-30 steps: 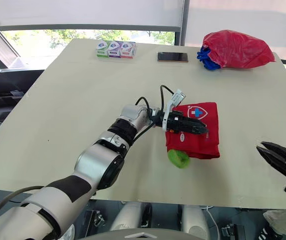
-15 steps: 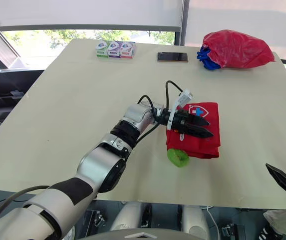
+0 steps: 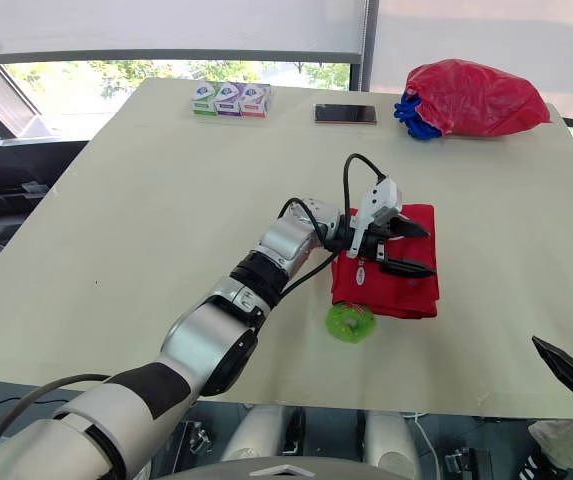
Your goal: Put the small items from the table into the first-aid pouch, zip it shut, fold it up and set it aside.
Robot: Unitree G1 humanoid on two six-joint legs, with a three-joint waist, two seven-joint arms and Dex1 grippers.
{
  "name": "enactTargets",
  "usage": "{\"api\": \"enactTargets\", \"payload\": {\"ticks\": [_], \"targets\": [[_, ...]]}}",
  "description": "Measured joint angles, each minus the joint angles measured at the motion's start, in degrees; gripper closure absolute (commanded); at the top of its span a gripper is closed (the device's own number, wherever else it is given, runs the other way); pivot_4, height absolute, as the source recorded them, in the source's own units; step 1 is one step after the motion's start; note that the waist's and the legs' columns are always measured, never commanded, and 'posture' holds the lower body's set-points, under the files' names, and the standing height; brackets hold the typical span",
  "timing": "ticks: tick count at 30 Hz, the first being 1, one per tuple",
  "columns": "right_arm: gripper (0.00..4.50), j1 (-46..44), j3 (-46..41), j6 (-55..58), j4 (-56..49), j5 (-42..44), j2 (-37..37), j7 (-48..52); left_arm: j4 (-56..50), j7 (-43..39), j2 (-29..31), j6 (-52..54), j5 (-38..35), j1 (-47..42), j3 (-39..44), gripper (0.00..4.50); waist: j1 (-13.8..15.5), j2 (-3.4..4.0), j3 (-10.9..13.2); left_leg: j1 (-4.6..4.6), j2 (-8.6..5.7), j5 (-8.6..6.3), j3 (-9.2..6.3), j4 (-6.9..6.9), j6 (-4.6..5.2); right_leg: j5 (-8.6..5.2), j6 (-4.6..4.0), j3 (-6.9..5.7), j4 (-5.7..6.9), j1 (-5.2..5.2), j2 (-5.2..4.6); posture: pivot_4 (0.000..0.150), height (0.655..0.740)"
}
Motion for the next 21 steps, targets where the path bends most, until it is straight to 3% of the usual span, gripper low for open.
{"api": "enactTargets", "payload": {"ticks": [2, 5, 9, 21], "targets": [[0.00, 0.0, 0.3, 0.0, 0.0, 0.0, 0.0, -0.5, 0.8, 0.2, -0.6, -2.2, 1.0, 0.0, -0.3, 1.32, 0.0, 0.00, 0.0, 0.01, 0.00, 0.00, 0.00, 0.00, 0.00, 0.00, 0.00, 0.00, 0.00, 0.01, 0.00, 0.150, 0.7400], [0.00, 0.0, 1.0, 0.0, 0.0, -0.1, 0.0, -0.8, 1.8, 0.2, -1.6, -4.8, 2.4, 0.6, -1.8, 2.96, 0.0, 0.00, 0.0, 0.00, -0.01, 0.00, 0.01, 0.00, 0.00, 0.00, 0.00, 0.01, -0.01, 0.00, 0.00, 0.150, 0.7400], [0.00, 0.0, 1.4, -0.1, -0.1, -0.1, 0.0, -1.5, 3.1, 0.0, -2.0, -8.9, 5.0, 2.0, -3.8, 4.33, 0.0, 0.03, 0.0, 0.02, -0.01, 0.00, 0.01, 0.00, 0.00, 0.00, 0.00, 0.00, -0.01, 0.01, 0.00, 0.150, 0.7400], [0.00, -0.5, 2.6, -0.1, -0.5, -0.7, -0.4, -2.9, 8.8, 5.2, -1.7, -26.4, 16.0, 3.7, -11.4, 4.33, 0.1, 0.14, -0.4, 0.11, 0.00, -0.01, 0.05, 0.01, 0.01, -0.01, 0.02, 0.03, -0.01, 0.08, -0.01, 0.150, 0.7400]]}}
